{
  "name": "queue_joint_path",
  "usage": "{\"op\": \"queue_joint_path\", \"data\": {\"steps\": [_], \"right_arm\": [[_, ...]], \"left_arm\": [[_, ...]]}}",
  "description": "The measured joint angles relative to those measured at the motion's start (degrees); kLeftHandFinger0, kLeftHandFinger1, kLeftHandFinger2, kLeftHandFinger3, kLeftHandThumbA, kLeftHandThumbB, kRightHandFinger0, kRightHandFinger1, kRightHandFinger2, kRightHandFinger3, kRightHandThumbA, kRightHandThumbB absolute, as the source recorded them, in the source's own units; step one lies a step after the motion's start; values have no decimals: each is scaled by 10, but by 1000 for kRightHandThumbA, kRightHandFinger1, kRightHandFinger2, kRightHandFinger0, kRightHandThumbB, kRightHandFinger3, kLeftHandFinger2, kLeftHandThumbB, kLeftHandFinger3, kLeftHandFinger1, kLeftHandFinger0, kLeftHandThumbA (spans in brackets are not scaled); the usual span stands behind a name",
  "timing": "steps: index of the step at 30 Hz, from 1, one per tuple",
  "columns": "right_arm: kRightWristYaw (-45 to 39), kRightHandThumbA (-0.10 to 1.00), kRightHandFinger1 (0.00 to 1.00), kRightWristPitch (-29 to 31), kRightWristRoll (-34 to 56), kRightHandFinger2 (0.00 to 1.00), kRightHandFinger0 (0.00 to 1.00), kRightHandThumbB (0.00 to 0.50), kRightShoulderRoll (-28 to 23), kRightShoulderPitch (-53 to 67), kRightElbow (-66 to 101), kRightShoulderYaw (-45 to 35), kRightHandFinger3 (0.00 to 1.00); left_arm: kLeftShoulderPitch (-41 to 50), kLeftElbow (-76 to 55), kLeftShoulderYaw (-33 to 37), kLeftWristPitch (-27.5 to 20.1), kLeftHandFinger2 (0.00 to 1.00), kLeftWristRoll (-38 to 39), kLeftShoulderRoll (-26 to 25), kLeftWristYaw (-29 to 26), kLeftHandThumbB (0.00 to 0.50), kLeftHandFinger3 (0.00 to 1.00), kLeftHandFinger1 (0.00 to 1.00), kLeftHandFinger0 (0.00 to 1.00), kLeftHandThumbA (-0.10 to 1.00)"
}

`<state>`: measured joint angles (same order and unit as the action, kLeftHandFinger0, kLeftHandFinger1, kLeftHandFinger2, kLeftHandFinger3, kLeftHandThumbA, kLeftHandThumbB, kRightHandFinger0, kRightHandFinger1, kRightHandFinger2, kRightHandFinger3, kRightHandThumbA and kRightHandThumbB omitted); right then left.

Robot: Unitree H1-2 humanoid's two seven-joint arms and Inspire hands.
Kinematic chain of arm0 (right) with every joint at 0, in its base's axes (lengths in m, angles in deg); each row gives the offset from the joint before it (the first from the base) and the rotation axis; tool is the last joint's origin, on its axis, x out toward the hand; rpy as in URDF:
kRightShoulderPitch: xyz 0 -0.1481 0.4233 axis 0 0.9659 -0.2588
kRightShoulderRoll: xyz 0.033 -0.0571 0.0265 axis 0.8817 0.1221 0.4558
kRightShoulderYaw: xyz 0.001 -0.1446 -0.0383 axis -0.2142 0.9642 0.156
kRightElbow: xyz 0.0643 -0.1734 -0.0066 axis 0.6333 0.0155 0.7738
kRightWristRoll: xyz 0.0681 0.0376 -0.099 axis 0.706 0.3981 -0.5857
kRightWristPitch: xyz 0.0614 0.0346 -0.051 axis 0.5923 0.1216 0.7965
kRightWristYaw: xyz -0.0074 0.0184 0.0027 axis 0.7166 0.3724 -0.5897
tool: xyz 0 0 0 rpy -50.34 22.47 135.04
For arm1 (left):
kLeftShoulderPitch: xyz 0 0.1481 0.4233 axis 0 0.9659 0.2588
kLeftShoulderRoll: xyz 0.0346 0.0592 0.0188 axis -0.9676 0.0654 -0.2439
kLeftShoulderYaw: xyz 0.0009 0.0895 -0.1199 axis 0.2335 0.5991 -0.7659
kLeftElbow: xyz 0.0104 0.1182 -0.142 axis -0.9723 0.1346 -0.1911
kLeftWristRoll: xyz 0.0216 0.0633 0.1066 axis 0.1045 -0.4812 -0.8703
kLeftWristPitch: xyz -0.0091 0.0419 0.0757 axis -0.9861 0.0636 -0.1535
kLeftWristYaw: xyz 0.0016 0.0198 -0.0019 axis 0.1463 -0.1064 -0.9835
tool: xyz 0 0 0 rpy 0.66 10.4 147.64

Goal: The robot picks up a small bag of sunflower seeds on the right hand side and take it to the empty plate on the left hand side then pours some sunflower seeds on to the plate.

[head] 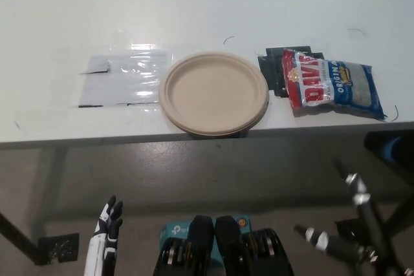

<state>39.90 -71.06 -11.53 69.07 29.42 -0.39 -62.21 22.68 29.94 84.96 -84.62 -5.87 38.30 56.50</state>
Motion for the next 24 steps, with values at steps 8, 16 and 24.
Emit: {"op": "queue_joint_path", "data": {"steps": [8,16,24], "right_arm": [[-12,742,1000,-75,-79,1000,1000,354,-69,-130,5,-17,1000],[-31,812,1000,-138,-137,1000,1000,391,-104,-220,-78,5,1000],[-43,805,1000,-174,-172,1000,1000,395,-119,-275,-162,37,1000]], "left_arm": [[0,0,0,-4,1000,-4,0,0,191,1000,1000,1000,1000],[-1,0,-1,-4,1000,-7,0,0,198,1000,1000,1000,1000],[-3,0,-3,-4,1000,-10,0,0,187,1000,1000,1000,1000]]}}
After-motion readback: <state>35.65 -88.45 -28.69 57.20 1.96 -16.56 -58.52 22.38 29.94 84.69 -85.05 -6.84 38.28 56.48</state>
